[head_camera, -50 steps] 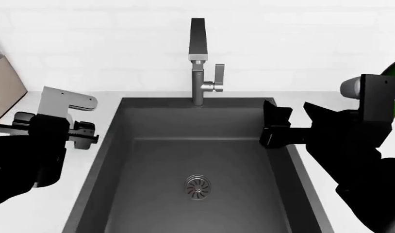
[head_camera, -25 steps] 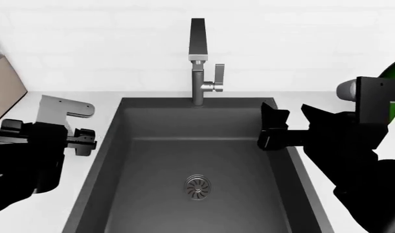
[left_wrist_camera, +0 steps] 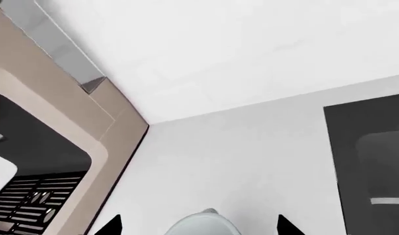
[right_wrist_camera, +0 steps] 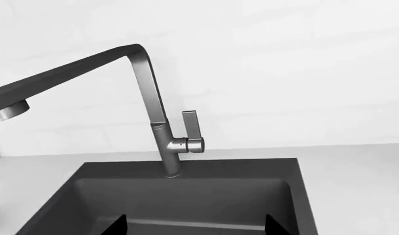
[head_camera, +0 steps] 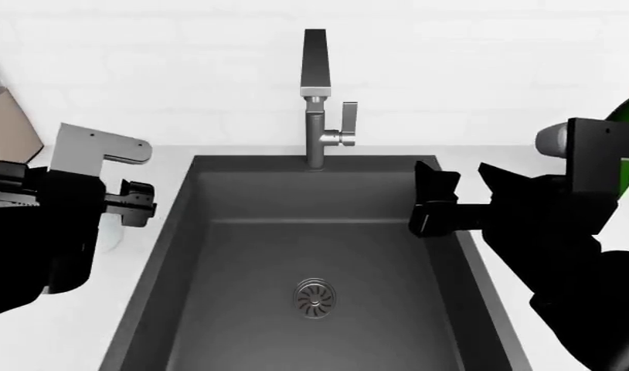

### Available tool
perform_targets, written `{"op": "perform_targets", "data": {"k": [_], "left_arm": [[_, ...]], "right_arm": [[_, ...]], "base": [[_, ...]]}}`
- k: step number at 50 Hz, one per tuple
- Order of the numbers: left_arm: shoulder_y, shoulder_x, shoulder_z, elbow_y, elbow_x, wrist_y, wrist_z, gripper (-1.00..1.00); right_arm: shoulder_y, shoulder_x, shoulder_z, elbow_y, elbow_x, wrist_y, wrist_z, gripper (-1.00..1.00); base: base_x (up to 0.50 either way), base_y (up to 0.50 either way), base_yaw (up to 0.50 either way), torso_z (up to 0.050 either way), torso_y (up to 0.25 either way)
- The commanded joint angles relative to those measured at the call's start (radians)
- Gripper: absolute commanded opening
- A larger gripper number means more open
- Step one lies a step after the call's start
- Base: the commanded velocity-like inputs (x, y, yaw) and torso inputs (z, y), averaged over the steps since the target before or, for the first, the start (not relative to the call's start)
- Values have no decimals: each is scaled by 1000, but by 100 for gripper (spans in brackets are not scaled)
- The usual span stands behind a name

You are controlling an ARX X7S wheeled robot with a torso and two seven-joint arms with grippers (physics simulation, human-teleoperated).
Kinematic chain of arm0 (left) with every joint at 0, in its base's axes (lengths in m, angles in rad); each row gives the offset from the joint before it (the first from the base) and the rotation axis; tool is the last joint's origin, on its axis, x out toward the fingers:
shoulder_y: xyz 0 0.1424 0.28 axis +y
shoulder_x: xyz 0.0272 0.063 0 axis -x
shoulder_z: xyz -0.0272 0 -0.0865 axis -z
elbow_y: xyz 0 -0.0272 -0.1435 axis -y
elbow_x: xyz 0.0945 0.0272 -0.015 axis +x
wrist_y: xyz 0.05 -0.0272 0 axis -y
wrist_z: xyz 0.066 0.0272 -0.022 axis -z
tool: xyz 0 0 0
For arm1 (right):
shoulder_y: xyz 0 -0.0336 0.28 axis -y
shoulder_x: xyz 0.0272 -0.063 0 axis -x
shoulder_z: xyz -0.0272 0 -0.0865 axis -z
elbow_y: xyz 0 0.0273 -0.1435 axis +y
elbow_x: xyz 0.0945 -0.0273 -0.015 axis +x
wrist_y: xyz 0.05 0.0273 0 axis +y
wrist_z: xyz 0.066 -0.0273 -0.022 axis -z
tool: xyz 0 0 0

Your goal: Pick the cup and bowl from the sink and place them on the counter for drying.

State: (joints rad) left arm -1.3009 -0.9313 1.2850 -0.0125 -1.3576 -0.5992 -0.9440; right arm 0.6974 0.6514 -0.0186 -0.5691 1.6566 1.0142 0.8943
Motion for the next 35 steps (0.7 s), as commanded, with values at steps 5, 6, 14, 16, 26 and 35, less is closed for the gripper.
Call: {"op": "perform_targets", "data": {"k": [5, 6, 14, 16, 26, 35], "left_arm": [[-55, -25, -21, 113, -13, -32, -27, 100], [-62, -22, -27, 125, -23, -33, -23, 100], [-121, -9, -39, 204, -20, -61, -23, 100], [-129, -20, -50, 233, -31, -57, -12, 100], [-100, -38, -143, 297, -144, 77, 109, 100], [-138, -49, -163, 306, -256, 31, 92, 100]], "right_arm": [[0, 3, 1, 5, 7, -10, 2, 100], [3, 3, -1, 7, 8, -10, 3, 100], [29, 7, -13, 26, 7, -3, -2, 100], [45, 8, -18, 31, 11, 0, 0, 100], [94, 8, -42, 64, -23, 13, -32, 100], [178, 16, -68, 115, -16, 37, -37, 100]], "base": [[0, 0, 0, 0, 0], [0, 0, 0, 0, 0], [0, 0, 0, 0, 0], [0, 0, 0, 0, 0], [0, 0, 0, 0, 0], [0, 0, 0, 0, 0]]}}
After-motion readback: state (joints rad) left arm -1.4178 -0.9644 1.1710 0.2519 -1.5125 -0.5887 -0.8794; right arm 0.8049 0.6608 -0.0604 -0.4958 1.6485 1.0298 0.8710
